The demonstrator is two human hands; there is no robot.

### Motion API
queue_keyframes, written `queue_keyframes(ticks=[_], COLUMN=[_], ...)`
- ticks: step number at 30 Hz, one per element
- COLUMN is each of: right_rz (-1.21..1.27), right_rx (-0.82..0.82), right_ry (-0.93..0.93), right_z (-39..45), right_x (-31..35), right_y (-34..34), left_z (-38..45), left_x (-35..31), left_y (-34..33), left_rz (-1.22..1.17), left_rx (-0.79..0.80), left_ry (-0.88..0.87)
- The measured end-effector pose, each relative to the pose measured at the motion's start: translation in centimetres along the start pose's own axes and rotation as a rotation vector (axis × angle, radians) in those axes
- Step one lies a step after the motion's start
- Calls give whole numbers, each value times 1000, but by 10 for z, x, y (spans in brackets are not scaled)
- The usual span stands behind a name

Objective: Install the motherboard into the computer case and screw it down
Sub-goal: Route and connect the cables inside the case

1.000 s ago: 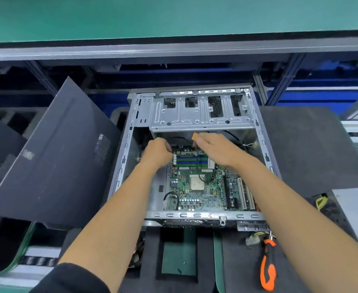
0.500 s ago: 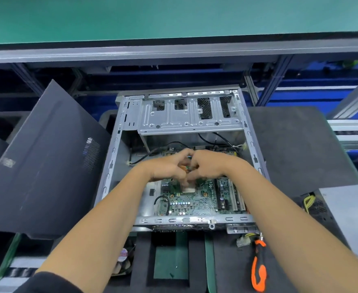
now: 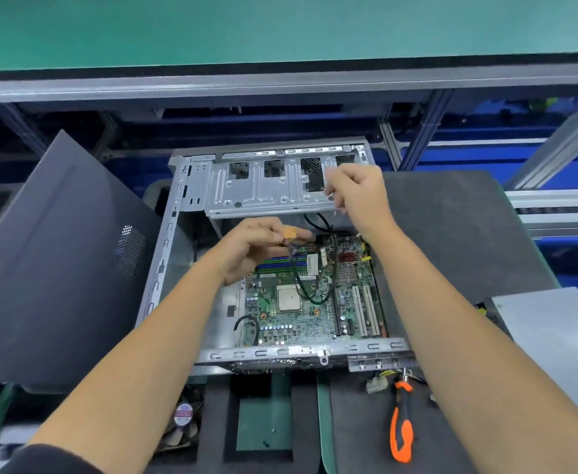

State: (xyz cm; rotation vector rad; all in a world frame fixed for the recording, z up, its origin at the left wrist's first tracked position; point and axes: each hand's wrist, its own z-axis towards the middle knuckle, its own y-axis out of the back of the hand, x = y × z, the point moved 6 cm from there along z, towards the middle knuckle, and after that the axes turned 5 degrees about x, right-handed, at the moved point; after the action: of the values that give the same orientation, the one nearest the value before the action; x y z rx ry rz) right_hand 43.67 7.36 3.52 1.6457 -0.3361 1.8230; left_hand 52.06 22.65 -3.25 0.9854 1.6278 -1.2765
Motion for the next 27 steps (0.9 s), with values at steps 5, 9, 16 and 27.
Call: queue_keyframes(ticks=[5,9,16,27], right_rz=[-172,-172,-188,-286], right_rx=[74,31,-6,-4], right_ry=[5,28,15,33], right_z=[6,15,17,16], right_x=[-2,-1,-4,-4], right_y=[-2,5,7,3], left_z=[-3,-13,-6,6], left_x=[38,55,30,6], left_y=[-50,-56,-61,-57], left_rz=[396,543,76,-298], left_rx=[535,707,638,512], left_ry=[358,502,278,24])
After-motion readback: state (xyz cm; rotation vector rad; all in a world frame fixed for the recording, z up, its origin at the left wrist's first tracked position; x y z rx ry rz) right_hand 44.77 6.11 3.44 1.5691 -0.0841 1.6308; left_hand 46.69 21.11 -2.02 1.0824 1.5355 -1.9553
